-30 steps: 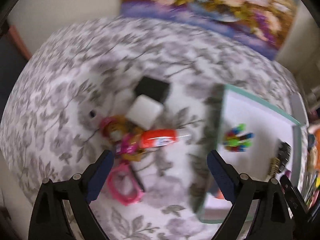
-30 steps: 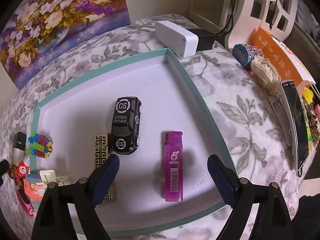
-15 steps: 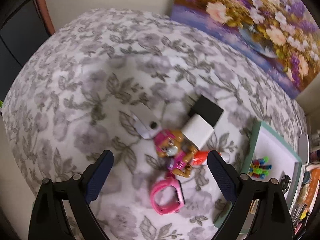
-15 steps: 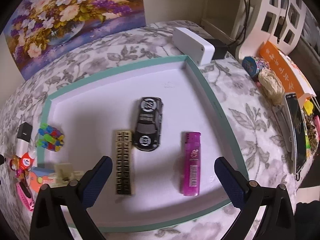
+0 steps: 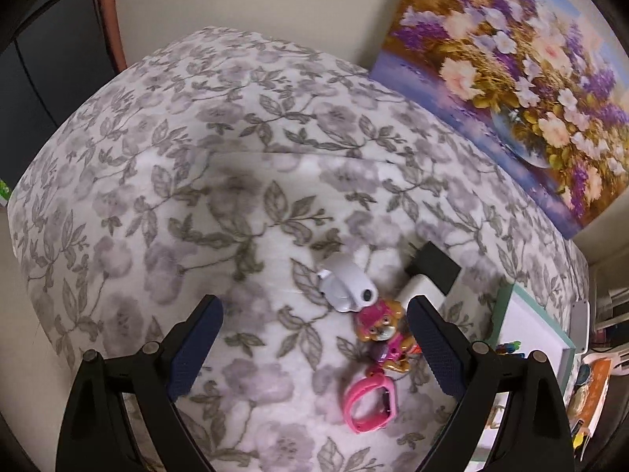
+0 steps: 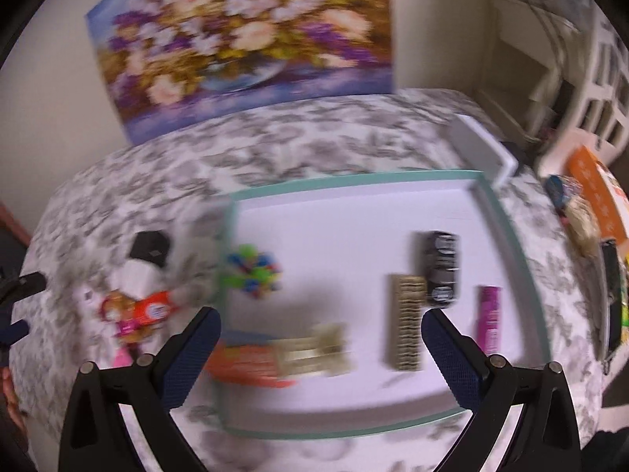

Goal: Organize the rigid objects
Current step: 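Move the left tool to the white round case while the right tool grasps the pink watch band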

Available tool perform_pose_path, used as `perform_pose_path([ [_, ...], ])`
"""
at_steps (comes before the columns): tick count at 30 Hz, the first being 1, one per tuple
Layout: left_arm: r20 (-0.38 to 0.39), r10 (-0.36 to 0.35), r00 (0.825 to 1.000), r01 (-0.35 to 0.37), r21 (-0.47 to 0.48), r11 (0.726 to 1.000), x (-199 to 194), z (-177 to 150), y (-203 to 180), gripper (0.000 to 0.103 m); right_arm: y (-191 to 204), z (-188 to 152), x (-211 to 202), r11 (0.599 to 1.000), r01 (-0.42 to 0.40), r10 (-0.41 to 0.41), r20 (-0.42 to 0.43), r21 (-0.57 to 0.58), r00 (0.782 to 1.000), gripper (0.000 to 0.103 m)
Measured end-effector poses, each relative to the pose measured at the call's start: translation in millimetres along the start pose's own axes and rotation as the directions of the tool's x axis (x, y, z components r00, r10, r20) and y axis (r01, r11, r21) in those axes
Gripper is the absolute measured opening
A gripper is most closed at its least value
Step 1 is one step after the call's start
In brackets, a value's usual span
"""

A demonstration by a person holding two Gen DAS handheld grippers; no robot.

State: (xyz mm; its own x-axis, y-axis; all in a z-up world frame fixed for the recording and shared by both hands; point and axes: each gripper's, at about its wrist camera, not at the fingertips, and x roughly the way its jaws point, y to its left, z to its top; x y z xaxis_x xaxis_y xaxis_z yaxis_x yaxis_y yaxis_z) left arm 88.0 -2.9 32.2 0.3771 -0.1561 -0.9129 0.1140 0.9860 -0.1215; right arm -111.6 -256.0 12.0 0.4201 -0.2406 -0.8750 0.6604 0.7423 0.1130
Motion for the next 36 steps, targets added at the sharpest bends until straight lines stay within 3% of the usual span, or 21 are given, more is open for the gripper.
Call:
perform_pose_path([
  [7,-0.035,0.001,0.999,-0.001,-0.004,1.000,8,0,13,0.095,70,-12,1,0.989,-0.055,0.053,-0.018,-0.139,0.998,0.103],
  [12,-0.110,0.040,0.993,-0.035,0.048,0.998,30,-6,13,0.095,107,-25,9,0.973,-0.100,0.090,-0.057,-0.207,0.994,0.103],
  [16,-0.178,0.077,0.981,-0.067,0.060,0.996,53,-13,20,0.095,130,-37,20,0.958,-0.093,0.073,-0.080,-0.272,0.994,0.103],
  [22,-0.257,0.080,0.963,-0.076,0.027,0.997,78,-22,32,0.095,153,-52,36,0.938,-0.118,0.078,-0.136,-0.325,0.988,0.103],
  [30,-0.276,0.082,0.958,-0.096,-0.038,0.995,87,-23,54,0.095,164,-70,63,0.929,-0.132,0.052,-0.231,-0.346,0.972,0.103],
  [36,-0.298,0.073,0.952,-0.097,-0.067,0.993,94,-30,68,0.095,178,-79,70,0.916,-0.127,0.032,-0.244,-0.381,0.969,0.103],
])
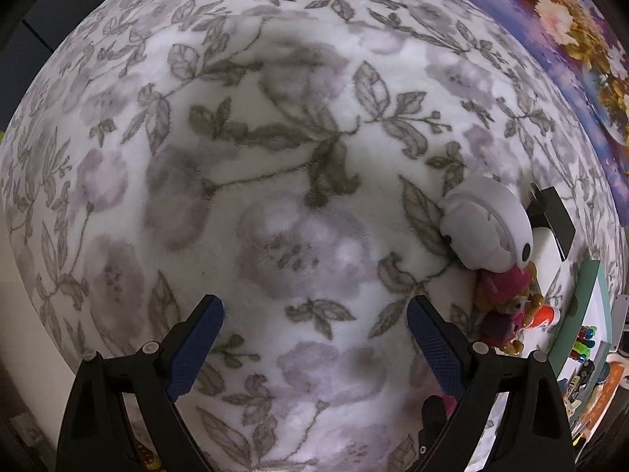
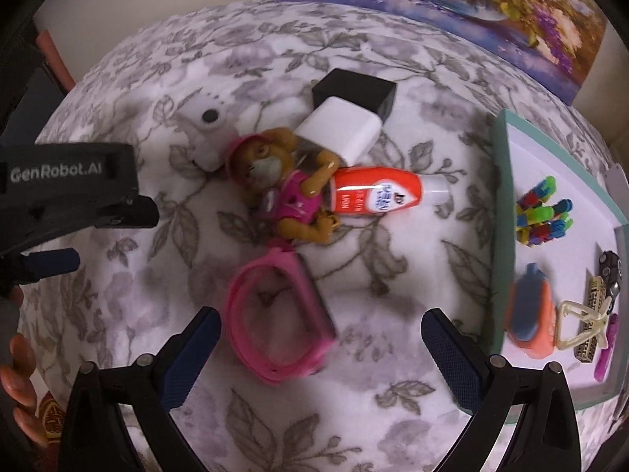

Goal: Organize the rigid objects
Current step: 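Move the left tool to the white round case while the right tool grasps the pink watch band, then close the left tool on the white round case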

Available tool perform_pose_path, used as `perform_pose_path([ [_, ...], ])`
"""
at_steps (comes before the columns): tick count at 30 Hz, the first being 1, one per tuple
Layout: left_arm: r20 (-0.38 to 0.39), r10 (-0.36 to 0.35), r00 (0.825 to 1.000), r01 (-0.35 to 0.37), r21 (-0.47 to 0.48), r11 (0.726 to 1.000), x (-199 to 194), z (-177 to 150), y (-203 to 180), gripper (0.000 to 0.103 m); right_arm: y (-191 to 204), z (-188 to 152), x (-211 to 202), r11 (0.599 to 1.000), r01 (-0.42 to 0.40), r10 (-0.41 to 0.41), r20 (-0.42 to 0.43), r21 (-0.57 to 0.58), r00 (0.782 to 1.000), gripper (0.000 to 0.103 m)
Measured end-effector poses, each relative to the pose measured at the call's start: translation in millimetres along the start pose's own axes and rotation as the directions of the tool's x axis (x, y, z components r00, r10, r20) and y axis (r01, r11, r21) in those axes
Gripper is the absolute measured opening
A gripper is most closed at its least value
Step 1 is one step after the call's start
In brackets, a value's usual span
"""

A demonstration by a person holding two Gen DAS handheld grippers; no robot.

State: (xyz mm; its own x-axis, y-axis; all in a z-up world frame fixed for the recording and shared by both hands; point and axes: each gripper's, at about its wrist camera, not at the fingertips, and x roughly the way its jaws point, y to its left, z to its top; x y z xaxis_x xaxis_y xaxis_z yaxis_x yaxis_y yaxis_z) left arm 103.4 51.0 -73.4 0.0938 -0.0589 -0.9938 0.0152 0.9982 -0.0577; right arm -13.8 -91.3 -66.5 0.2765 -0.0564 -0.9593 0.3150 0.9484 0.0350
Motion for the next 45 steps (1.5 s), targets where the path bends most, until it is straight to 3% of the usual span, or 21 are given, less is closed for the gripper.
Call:
perform_pose_path([
  [13,-0.001,-0.028,1.000,0.028,-0.044,0.999,-1,11,21,0.095,16,-6,13,1.000,0.007,-0.007,-0.026,-0.011,1.000,0.102],
  [18,-0.003,-0.047,0.999,0.047,-0.056,0.997,1,11,17,0.095,-2,-3,13,1.000,-0.013,0.014,-0.018,0.024,1.000,0.094],
  [33,0.011,-0.089,0.996,0.090,-0.083,0.993,-7,21,16,0.095,-19,0,3,0.996,-0.081,0.082,-0.020,0.042,0.996,0.054],
  [39,0.021,-0.099,0.995,0.100,-0.083,0.992,-16,24,13,0.095,-36,-1,2,0.995,-0.081,0.082,-0.025,0.056,0.996,0.053],
  [45,0.057,-0.140,0.988,0.144,-0.057,0.988,-28,30,-1,0.095,-78,-3,-13,0.988,-0.082,0.081,0.012,0.129,0.997,0.052],
])
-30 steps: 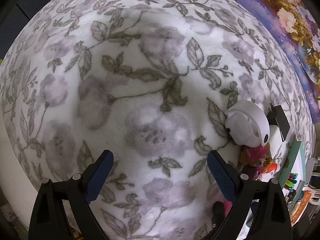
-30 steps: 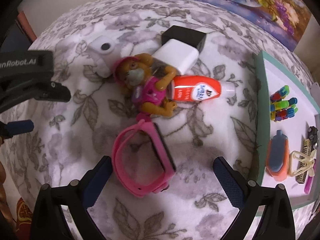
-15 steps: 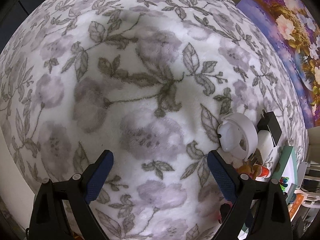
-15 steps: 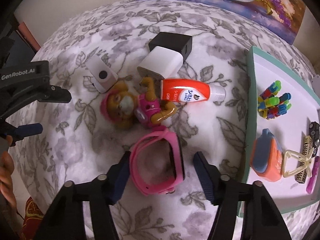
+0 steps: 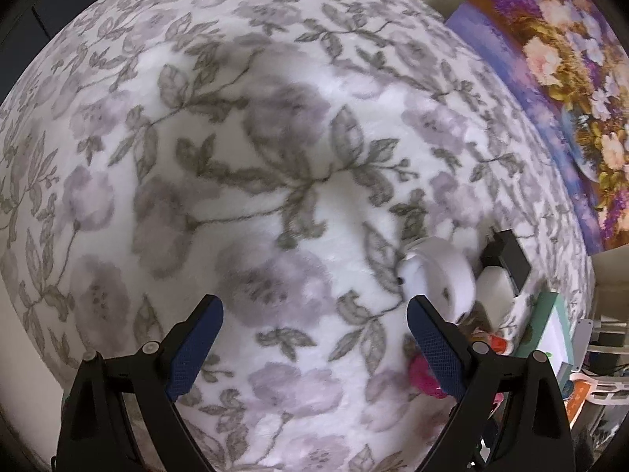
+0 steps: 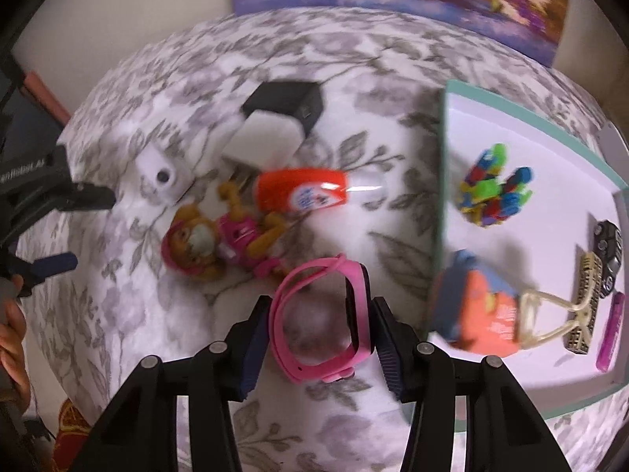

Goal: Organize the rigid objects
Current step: 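Close the left tool on the white round case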

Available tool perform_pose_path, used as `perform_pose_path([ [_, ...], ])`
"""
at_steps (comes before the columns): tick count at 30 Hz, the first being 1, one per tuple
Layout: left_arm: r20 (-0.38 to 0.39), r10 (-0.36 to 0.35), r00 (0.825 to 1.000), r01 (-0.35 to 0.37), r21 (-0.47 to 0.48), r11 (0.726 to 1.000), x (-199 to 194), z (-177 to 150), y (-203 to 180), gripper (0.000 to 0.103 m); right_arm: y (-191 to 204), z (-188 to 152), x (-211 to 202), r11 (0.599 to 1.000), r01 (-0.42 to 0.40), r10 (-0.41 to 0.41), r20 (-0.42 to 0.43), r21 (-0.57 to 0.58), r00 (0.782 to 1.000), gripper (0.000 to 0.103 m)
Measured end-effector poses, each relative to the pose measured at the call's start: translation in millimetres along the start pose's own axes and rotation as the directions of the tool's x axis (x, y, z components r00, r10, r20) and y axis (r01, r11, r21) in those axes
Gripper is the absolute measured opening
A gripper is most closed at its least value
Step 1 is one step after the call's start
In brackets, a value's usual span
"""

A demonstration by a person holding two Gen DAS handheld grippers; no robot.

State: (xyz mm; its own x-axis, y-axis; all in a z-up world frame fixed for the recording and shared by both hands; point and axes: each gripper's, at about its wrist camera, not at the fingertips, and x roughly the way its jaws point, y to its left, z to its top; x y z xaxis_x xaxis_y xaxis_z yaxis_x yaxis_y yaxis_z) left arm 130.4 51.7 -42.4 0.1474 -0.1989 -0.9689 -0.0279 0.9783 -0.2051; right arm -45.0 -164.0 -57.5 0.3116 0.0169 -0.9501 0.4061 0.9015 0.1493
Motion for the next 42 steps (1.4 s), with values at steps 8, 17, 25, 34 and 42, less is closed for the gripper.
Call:
perform_pose_path([
  [8,0.035,-0.089,0.995,0.085,0.101,0.991,0,-7,-44,0.095,-13,12,-17,0.999,-0.021,0.019,0.077,0.036,0.997,0.052],
  [17,0.088,-0.098,0.991,0.078,0.208,0.975,15,-12,-73,0.094,-12,23,-17,0.995,-0.036,0.026,0.106,0.094,0.994,0.052],
  [25,0.122,-0.129,0.984,0.092,0.267,0.959,22,-11,-81,0.085,-17,23,-17,0.994,-0.052,0.042,0.102,0.099,0.994,0.052],
  [34,0.098,-0.092,0.991,0.059,0.305,0.951,37,-13,-86,0.064,-18,23,-14,0.994,-0.062,0.053,0.094,0.093,0.994,0.052],
  [42,0.071,-0.095,0.993,0.069,0.313,0.947,38,-15,-88,0.054,-17,23,-12,0.994,-0.057,0.050,0.088,0.088,0.995,0.052],
])
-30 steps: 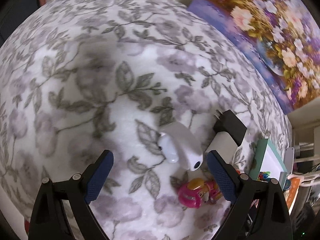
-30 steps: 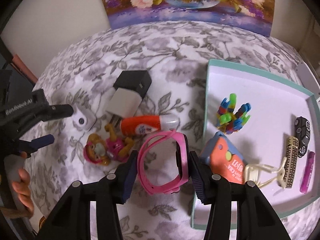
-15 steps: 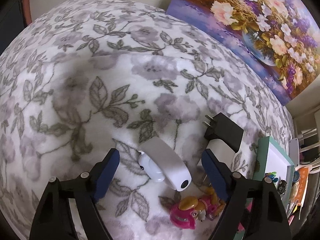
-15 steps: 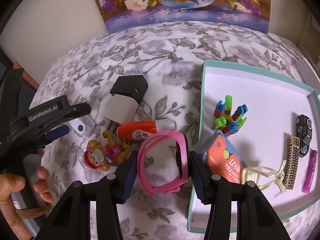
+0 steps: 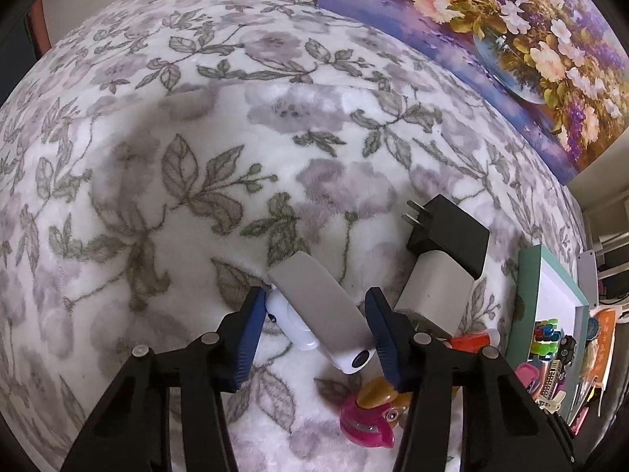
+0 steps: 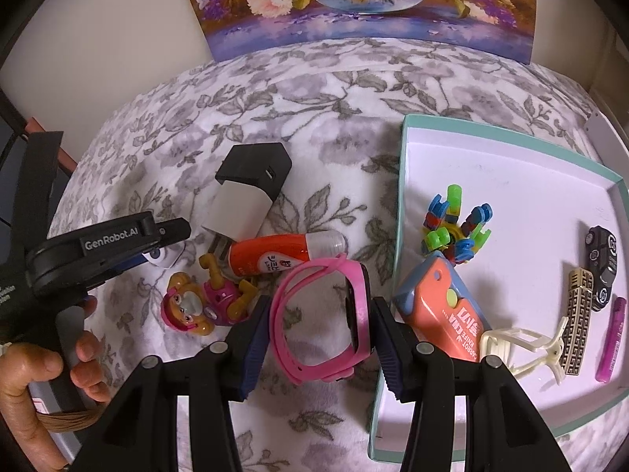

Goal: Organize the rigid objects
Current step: 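Close the left tool on the white round case, then carry the white case with the left tool while the right tool carries the watch band over the tray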

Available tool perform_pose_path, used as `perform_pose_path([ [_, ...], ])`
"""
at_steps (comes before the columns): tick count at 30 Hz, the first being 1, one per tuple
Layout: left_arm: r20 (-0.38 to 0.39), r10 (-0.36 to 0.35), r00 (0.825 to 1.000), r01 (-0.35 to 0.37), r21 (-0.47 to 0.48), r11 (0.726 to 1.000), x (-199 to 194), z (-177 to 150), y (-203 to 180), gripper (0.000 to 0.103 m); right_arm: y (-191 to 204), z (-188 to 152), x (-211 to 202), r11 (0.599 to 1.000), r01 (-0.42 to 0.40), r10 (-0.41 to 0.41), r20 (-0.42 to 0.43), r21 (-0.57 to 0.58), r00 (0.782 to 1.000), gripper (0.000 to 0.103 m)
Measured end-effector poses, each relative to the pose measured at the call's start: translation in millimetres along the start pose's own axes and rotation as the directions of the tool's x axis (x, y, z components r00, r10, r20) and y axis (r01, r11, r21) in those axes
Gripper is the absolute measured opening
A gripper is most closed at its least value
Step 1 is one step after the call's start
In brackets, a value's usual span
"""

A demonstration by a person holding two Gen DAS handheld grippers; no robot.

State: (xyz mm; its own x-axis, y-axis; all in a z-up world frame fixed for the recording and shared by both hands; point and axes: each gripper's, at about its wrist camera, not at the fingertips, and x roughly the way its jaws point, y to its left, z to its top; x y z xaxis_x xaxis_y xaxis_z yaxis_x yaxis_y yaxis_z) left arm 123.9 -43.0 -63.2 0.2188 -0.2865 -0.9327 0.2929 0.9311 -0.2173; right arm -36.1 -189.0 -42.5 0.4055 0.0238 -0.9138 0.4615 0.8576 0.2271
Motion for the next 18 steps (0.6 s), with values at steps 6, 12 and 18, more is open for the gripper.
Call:
perform_pose_path([
  [6,-0.010,-0.017,1.000,0.017,-0.016,1.000,-9,0,4,0.053,0,0,-1,1.000,-0.003,0.003,0.002,0.003,1.000,0.052],
  [12,0.052,-0.029,0.998,0.030,-0.013,0.999,-37,6,-2,0.052,-7,5,-18,0.999,-0.019,0.017,0.051,0.035,0.999,0.052],
  [18,0.093,-0.061,0.994,0.061,-0.003,0.998,-59,6,-18,0.052,-22,11,-31,0.997,-0.030,0.023,0.086,0.075,0.996,0.052],
])
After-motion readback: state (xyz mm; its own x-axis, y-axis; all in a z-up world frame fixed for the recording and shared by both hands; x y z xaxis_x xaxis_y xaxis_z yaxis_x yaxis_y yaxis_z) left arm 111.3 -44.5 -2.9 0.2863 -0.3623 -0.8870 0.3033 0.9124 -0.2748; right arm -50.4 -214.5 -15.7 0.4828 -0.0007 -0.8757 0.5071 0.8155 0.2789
